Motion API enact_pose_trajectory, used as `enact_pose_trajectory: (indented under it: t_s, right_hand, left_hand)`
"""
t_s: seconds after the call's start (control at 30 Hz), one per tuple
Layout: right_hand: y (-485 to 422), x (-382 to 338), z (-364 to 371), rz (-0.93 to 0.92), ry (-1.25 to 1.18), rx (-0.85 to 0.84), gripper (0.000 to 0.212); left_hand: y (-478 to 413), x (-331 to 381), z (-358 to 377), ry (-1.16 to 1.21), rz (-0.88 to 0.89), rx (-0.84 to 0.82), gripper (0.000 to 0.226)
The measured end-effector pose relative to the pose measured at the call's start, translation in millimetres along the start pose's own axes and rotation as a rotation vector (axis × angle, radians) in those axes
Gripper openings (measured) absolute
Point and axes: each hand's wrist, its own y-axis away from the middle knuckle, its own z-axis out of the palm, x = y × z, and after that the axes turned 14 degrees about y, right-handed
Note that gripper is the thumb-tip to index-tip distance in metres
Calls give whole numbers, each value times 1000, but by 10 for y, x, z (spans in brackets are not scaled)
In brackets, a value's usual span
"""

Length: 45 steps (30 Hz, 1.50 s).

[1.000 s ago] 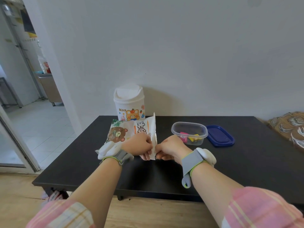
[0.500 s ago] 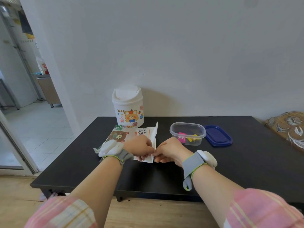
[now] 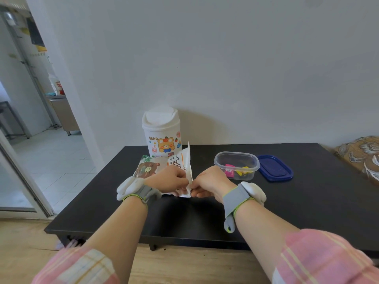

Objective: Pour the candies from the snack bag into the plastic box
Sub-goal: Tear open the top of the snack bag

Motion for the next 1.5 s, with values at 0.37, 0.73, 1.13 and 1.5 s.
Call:
enact_pose_trajectory:
  t_s: [0.37,0.73,1.13,1.5]
  right_hand:
    - [43,-47,9,47,-29,-60,22]
    - [88,-60,-88,59,-76,-62,14]
    - [89,-17,-63,-6,141,57,23]
    - [46,-7,-11,13,39,32,11]
  left_hand:
    - [-18,-90,-58,76,-10,15,22]
    - [30,-10,-44,205,-30,20,18]
    - [70,111,-41,-245,31,-55,15]
    - [126,92,-155,-508,53,13,23]
